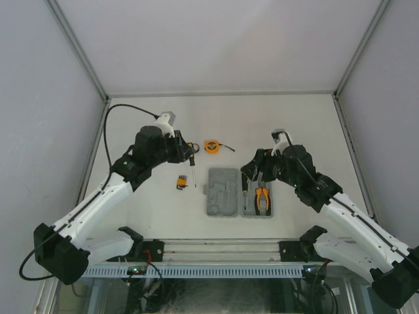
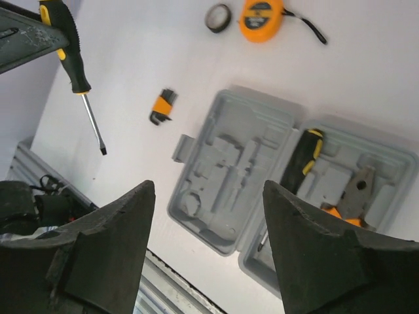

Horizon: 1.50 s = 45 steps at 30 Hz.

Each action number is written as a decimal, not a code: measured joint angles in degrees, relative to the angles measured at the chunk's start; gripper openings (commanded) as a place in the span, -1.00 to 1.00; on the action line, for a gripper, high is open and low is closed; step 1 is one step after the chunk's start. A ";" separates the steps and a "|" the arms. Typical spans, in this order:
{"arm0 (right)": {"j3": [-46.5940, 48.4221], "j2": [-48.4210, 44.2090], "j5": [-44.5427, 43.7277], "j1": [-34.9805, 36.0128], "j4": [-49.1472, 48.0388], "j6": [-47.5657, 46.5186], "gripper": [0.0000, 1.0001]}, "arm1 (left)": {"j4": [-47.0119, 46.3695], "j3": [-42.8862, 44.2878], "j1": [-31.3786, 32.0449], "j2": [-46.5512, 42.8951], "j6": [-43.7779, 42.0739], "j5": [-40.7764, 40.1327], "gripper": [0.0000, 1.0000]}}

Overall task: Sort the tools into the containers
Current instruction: Pick up the screwdriver from the center of the board.

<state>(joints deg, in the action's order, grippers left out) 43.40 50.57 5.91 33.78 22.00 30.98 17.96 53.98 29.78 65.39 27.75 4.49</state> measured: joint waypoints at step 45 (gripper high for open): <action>-2.82 13.51 -2.45 23.93 -42.84 -7.37 -0.99 | -19.91 -8.13 4.63 -15.02 0.15 24.65 -0.74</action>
<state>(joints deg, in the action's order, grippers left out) 40.58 64.07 3.46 57.71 -20.84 23.62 -1.96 45.84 34.41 50.37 27.90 29.15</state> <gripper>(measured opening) 0.188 0.328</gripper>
